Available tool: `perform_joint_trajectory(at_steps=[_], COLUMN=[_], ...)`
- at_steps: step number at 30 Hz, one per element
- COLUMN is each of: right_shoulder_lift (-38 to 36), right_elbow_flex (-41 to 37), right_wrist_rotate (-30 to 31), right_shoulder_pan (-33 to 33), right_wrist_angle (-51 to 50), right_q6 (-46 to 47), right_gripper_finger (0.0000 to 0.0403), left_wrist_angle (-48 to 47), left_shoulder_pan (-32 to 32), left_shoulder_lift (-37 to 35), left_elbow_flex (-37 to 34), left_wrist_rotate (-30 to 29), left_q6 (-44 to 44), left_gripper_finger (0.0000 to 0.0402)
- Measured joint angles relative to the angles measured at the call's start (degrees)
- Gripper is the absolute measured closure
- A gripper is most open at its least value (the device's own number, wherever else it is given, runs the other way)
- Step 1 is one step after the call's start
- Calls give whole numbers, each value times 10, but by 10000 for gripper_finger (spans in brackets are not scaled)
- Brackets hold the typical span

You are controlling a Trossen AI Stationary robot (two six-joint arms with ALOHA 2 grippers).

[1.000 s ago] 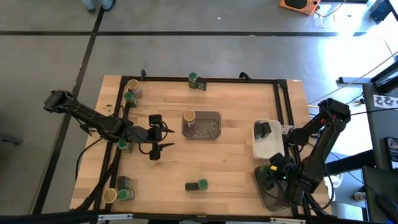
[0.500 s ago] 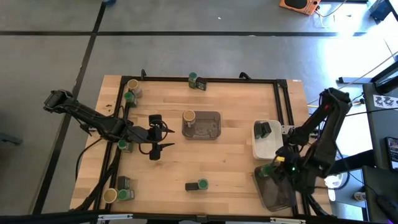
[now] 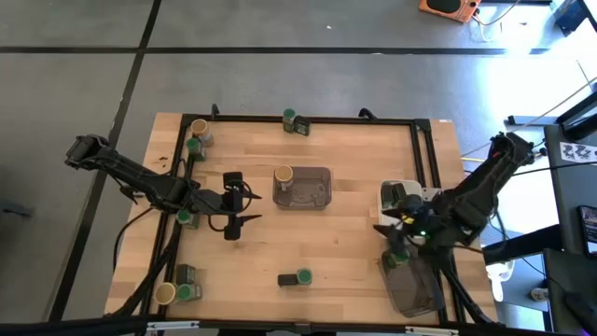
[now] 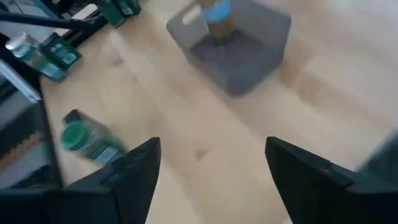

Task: Sort spices by type
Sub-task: Put the top left green seasoning bottle into the bottom black bin

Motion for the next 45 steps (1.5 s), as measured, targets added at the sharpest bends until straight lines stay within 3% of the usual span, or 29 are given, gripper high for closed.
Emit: perform_joint_trajectory(at_steps=[7,12,20,25,31,37,41,45], right_shoulder_lift=[28,47,69,75,75,88,107,130], right_elbow_flex=[0,0,0,0,0,0,0,0], right_wrist_rotate=[1,-1,-8,-116,-263,-382,-385,-335], right_shoulder_pan=[-129,-207,-335,-436,-518,-519,-485,-465], right_wrist_angle=[115,182,299,411,463,464,470,506], right_q6=[-293,-449,-698,-871,-910,-846,-822,-822], right_gripper_finger=[113,113,113,113,113,113,113,113], left_wrist_angle=[-1,-76,-178,-296,-429,-547,-649,-707], left_shoulder_pan=[9,29,110,171,244,311,349,384], left_shoulder_lift=[-1,-5,-5,-5,-5,-3,2,3], left_elbow_flex=[0,48,137,184,234,239,238,238], left_wrist_rotate=[-11,-13,-14,-22,-38,-70,-78,-105], left_q6=[-19,-3,-2,-31,-97,-166,-218,-247], left_gripper_finger=[155,152,79,49,47,47,47,47])
